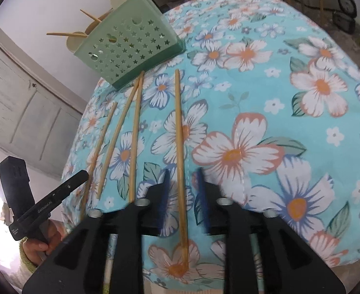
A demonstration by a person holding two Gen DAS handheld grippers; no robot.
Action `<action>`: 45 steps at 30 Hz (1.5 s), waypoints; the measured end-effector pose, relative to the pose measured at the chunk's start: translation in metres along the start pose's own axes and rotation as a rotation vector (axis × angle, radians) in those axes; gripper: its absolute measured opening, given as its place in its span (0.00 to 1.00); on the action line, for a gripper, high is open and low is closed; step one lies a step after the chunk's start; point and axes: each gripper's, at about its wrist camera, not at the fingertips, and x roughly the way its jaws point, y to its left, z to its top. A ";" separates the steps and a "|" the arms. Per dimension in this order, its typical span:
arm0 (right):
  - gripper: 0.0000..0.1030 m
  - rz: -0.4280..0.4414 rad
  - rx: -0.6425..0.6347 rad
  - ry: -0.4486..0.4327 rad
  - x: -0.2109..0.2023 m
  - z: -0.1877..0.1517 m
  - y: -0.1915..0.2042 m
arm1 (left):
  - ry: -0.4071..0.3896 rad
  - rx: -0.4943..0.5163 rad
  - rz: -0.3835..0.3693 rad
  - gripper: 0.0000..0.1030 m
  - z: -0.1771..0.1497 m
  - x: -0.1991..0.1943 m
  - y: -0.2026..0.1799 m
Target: Organize utensils
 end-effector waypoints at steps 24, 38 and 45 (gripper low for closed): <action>0.92 -0.083 -0.107 0.028 0.022 0.001 0.024 | -0.011 -0.087 -0.209 0.94 0.000 0.007 0.019; 0.92 -0.089 -0.133 0.039 0.026 0.001 0.025 | -0.019 -0.094 -0.241 0.94 -0.001 0.006 0.024; 0.92 -0.072 -0.145 0.031 0.026 0.000 0.023 | -0.019 -0.087 -0.243 0.94 0.000 0.006 0.024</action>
